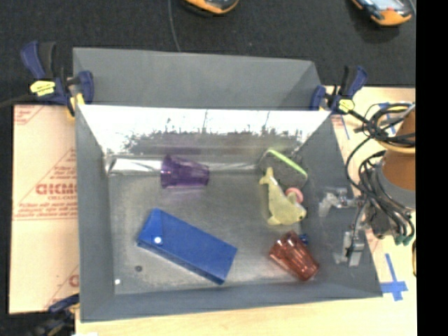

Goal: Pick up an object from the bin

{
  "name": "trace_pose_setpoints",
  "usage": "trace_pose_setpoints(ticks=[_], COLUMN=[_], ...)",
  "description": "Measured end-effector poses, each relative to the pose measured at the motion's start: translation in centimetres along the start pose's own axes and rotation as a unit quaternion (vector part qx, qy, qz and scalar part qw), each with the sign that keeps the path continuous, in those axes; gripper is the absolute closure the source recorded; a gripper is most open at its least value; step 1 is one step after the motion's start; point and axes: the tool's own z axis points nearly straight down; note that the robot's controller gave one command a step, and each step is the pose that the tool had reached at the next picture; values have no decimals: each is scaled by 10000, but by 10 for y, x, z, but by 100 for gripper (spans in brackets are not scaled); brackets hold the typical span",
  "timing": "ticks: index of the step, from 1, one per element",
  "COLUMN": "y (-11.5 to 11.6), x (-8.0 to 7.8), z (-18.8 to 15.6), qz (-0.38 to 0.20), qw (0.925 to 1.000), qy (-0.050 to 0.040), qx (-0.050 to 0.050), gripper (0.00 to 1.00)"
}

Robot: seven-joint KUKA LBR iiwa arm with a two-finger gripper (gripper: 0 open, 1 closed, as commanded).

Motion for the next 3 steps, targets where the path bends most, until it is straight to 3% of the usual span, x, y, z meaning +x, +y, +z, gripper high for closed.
trace_pose_setpoints(ticks=[1,2,3], y=[1,11,46], x=[-1,-3,-10], z=[-4,-30,32], qz=[-17,-816,-793], qw=[10000,9967,9968], qy=[-34,-28,-72], qx=[8,11,19], gripper=[0,0,0])
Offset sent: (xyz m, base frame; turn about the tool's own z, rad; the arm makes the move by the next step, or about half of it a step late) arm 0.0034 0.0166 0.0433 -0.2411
